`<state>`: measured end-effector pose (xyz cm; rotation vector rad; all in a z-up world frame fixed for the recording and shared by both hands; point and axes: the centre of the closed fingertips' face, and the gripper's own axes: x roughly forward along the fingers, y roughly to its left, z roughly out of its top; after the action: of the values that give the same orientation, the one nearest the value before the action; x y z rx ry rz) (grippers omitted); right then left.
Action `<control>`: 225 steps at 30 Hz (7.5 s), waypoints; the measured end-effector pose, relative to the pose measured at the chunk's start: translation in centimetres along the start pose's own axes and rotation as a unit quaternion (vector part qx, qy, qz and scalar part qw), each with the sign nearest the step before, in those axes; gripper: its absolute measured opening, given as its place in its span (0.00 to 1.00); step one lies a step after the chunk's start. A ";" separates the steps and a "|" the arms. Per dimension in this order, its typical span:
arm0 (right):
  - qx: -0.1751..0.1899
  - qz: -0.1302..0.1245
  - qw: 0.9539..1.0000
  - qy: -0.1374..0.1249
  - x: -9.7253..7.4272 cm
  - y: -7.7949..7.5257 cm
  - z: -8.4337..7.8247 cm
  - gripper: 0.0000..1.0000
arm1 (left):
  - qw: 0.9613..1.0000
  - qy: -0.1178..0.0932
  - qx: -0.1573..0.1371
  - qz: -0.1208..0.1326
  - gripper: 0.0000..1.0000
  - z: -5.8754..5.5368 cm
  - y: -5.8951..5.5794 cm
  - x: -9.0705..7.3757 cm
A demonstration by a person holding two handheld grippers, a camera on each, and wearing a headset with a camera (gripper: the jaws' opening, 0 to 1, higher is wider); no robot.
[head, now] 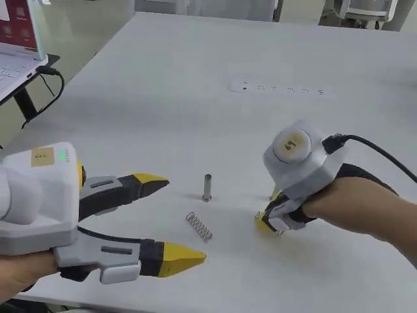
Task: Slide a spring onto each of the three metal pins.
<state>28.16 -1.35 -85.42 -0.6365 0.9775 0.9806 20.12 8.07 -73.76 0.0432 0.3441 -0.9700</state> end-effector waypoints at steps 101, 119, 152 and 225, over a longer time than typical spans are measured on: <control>0.071 0.174 0.916 -0.356 -16.6 9.1 14.2 0.08 | 0.996 -0.082 0.002 -0.037 0.03 7.4 -1.3 1.0; -0.070 0.204 0.961 -0.175 -16.0 12.4 8.3 0.08 | 0.976 0.064 0.168 -0.120 0.02 3.8 -6.2 2.3; -0.163 0.188 0.967 -0.054 -13.6 13.5 5.0 0.09 | 0.951 0.175 0.213 -0.139 0.02 0.7 -7.3 3.2; -0.064 0.056 0.995 -0.051 -15.1 0.8 4.4 0.08 | 0.997 0.058 0.033 0.034 0.64 -3.0 3.2 0.5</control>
<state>25.89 -3.27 -69.99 -0.6368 0.8718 1.1705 22.21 10.07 -77.18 0.1709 0.4145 -0.9125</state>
